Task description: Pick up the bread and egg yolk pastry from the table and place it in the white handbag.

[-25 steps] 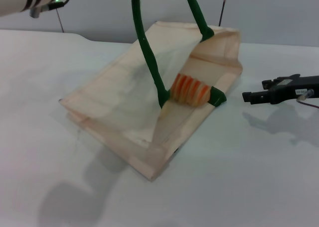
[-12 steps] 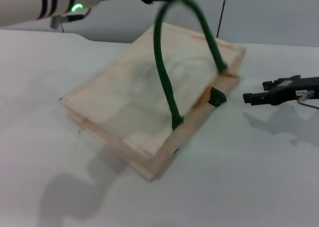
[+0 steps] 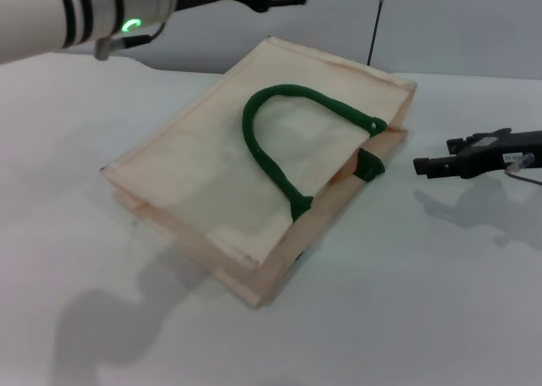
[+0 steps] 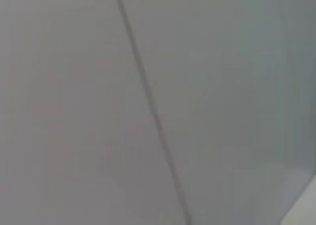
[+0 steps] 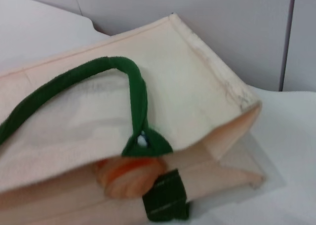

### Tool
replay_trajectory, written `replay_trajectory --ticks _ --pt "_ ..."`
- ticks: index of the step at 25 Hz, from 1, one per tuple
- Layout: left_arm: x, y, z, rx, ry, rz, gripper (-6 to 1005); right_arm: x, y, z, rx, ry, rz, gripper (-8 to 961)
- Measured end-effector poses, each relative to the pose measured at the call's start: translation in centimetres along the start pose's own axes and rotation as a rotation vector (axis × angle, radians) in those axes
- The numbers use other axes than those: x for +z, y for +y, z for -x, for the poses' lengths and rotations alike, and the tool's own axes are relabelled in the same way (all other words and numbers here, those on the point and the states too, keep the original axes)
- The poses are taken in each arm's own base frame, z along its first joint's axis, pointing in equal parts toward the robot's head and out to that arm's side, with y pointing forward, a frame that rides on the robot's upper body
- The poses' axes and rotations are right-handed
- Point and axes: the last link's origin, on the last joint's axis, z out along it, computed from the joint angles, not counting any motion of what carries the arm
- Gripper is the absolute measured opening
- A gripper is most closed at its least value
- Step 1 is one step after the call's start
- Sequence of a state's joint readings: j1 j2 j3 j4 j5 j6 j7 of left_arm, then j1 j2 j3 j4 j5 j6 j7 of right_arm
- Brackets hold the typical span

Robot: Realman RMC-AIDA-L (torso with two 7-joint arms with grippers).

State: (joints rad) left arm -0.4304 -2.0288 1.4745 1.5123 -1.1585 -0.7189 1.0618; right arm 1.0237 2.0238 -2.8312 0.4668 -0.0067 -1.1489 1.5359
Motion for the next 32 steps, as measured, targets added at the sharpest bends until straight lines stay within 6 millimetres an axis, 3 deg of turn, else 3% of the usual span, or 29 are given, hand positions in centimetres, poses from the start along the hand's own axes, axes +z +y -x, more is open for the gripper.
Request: replay_trajectory --ticks 7,14,21,27,32 --pt "-1.4 -2.8 2.5 -0.019 0.002 -0.195 879 -0.4 -0.2 0.6 -0.019 -0.171 -0.018 836" --pt "-1.7 -4.6 4.0 -0.089 0.036 -0.316 879 -2.3 -1.7 0.2 -0.023 -0.505 -0.151 835" --pt "-1.7 -5.1 5.0 -0.117 0.071 -0.354 874 -2.9 -1.7 -0.8 -0.033 -0.703 -0.262 835" --pt "-1.4 -4.9 5.8 -0.114 0.092 -0.335 857 -2.7 -2.4 -2.2 -0.001 -0.688 -0.353 835" --pt "-0.9 -4.1 7.5 -0.073 0.067 -0.316 844 -1.8 -1.0 -3.7 0.002 -0.739 -0.402 835"
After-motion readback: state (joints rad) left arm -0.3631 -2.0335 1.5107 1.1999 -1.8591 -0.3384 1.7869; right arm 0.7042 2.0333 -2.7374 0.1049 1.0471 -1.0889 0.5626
